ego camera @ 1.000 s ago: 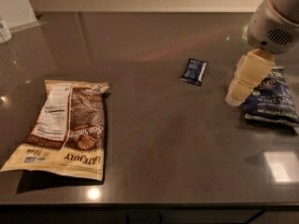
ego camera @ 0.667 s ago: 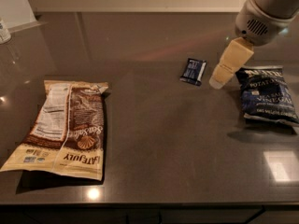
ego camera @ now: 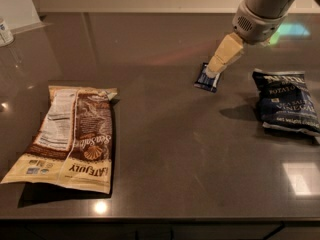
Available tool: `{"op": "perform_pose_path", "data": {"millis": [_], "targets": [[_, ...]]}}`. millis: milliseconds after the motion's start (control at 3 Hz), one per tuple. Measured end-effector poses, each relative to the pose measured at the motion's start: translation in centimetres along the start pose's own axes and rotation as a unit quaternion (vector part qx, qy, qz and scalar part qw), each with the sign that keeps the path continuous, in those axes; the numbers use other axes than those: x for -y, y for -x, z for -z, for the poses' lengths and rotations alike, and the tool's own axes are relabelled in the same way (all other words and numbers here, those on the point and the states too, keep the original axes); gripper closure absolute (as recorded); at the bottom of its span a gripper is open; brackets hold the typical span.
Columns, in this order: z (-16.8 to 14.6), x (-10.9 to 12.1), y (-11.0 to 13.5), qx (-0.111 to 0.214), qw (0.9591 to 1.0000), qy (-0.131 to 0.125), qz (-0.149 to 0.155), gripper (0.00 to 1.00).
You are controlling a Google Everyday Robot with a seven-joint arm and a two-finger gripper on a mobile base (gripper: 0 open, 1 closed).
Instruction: Move rxbar blueberry near brown chip bag
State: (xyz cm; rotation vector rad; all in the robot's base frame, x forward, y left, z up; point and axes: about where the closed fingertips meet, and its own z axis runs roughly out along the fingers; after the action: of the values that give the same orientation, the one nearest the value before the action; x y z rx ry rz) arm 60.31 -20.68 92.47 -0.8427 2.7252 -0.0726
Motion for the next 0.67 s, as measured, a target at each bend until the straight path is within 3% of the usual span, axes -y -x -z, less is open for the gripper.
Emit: {"op": "perform_pose_path", "data": {"millis": [333, 667], "targets": [[-2.8, 0.8, 2.0, -0.013, 0.9975, 0.011, -0.068, 0.00], [-5.4, 1.1, 4.3, -0.023, 0.9930, 0.020, -0.114, 0.00]]}}
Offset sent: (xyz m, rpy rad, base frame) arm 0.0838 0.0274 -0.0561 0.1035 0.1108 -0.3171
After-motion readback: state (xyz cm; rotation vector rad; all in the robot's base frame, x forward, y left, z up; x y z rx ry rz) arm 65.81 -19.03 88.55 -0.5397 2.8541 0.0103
